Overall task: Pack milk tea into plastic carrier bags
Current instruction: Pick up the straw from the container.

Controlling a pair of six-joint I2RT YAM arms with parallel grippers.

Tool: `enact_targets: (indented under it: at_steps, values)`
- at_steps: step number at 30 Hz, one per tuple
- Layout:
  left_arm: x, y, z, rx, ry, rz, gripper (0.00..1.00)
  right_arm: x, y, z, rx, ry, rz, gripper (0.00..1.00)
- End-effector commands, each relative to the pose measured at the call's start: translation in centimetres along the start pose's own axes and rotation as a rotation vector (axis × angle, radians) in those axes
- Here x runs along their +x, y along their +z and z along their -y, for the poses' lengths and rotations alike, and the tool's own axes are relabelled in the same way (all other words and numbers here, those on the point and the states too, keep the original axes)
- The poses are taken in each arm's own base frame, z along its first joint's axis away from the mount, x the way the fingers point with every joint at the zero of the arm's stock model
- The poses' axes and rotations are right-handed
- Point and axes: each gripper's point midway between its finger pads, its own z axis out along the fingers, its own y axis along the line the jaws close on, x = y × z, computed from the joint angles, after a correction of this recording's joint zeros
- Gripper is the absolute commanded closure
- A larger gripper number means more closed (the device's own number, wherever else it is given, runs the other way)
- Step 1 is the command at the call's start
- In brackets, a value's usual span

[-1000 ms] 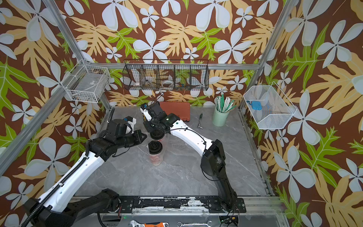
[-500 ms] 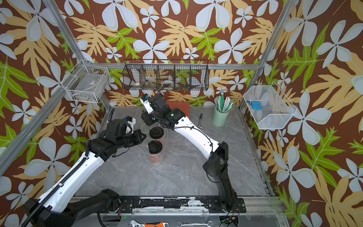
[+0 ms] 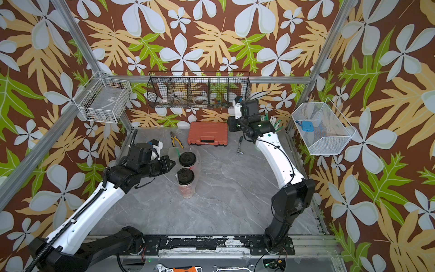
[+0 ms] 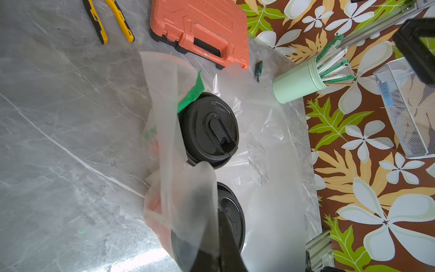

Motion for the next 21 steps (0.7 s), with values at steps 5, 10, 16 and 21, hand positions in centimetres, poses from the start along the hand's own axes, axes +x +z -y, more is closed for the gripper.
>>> enact_targets:
  at_steps: [5, 10, 16, 21]
  values:
    - [-0.5, -0.5, 0.8, 0.033, 0.011, 0.021, 1.00, 0.8, -0.2, 12.1, 0.230, 0.134, 0.020, 0.57]
    - [-0.3, -0.3, 0.9, 0.044, 0.008, 0.012, 1.00, 0.9, 1.3, 17.6, 0.400, 0.163, -0.001, 0.61]
    - [-0.1, -0.3, 0.7, 0.044, 0.003, 0.010, 1.00, -0.5, 4.6, 21.5, 0.435, 0.189, -0.001, 0.65]
    - [-0.1, -0.3, 0.5, 0.037, 0.000, 0.011, 1.00, -1.9, 7.3, 23.4, 0.444, 0.186, 0.028, 0.67]
